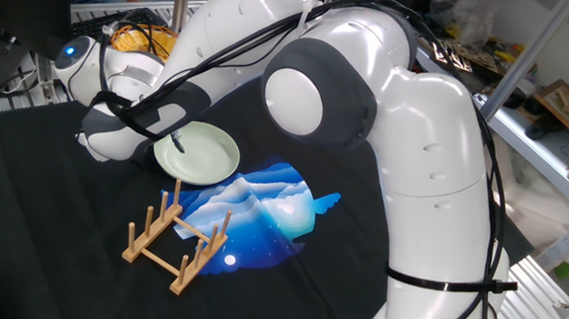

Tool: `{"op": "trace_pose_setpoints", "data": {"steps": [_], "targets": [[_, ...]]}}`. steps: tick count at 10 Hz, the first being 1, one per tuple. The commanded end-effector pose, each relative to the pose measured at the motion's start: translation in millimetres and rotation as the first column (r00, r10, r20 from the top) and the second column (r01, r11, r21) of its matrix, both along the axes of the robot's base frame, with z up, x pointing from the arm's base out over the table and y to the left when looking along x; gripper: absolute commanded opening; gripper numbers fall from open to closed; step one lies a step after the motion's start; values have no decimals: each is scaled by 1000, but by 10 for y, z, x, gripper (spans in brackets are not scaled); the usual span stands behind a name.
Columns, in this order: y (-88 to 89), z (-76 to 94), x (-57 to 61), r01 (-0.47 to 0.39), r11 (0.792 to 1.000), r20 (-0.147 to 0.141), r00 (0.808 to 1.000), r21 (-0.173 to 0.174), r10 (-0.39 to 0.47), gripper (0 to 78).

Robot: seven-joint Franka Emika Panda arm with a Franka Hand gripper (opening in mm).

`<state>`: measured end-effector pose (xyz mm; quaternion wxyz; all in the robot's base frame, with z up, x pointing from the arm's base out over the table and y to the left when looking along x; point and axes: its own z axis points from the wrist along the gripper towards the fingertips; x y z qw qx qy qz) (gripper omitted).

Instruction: Put the dish on the dish rack

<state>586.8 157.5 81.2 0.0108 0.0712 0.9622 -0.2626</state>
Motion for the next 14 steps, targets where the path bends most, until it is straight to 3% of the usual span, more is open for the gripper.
{"op": "trace_pose_setpoints", "data": {"steps": [1, 3, 5, 14], "targets": [[-48, -32, 22, -17, 1000, 6, 1000, -16, 17, 774], [-112, -68, 40, -27, 999, 13, 1000, -30, 27, 774], [-188, -11, 44, -39, 999, 3, 999, -26, 39, 774], [-251, -89, 34, -52, 997, -10, 999, -52, 52, 774]]}}
